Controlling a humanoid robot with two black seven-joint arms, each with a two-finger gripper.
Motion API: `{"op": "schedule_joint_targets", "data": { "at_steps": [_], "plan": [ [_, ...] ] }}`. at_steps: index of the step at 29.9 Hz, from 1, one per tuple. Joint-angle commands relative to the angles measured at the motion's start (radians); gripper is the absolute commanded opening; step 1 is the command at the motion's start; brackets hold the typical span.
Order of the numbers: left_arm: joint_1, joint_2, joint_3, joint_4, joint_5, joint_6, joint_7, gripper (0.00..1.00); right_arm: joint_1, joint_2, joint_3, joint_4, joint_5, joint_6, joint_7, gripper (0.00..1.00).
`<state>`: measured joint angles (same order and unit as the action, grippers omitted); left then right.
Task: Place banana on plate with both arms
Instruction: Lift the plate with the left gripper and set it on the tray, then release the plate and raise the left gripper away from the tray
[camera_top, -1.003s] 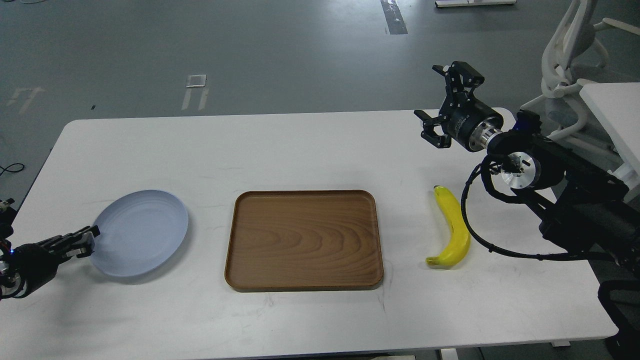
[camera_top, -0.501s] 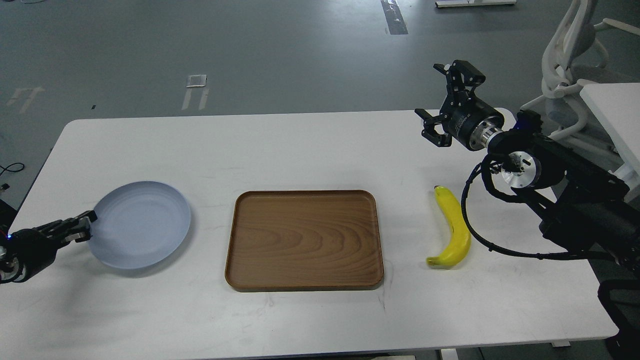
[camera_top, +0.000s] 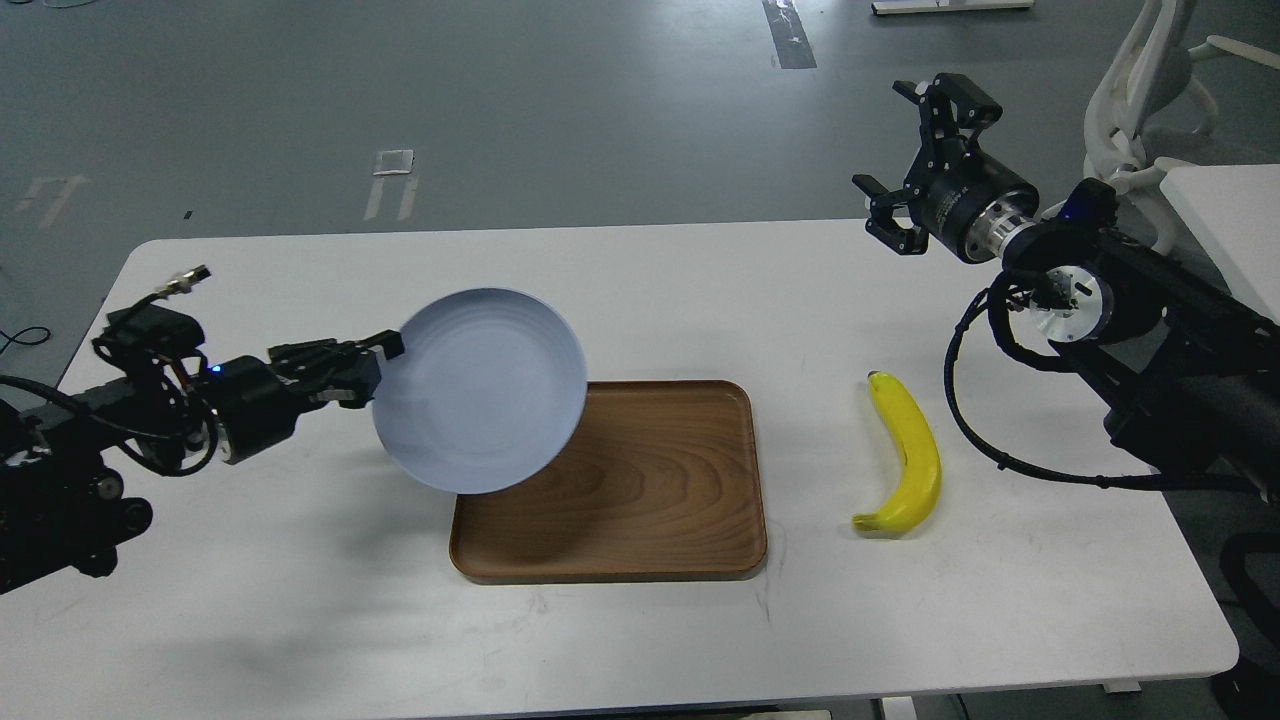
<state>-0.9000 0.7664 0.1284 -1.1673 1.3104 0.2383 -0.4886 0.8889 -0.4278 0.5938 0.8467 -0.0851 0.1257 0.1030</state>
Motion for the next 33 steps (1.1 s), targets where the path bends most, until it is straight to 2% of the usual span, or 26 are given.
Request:
{"op": "schedule_joint_targets", "data": {
  "at_steps": [1,9,33],
  "plan": [
    [-0.019,-0.114,0.007,0.058,0.032,-0.069,0.000,0.00,0.004,-0.012,0.001,0.003,0.002,0.002,0.000,0.99],
    [-0.033,-0.288,0.103,0.247,0.067,-0.102,0.000,0.00,0.004,-0.023,0.001,0.008,0.002,0.011,0.000,0.99],
    [-0.060,-0.371,0.117,0.319,0.066,-0.102,0.000,0.00,-0.002,-0.043,0.000,0.009,0.002,0.012,0.000,0.99]
  ]
}}
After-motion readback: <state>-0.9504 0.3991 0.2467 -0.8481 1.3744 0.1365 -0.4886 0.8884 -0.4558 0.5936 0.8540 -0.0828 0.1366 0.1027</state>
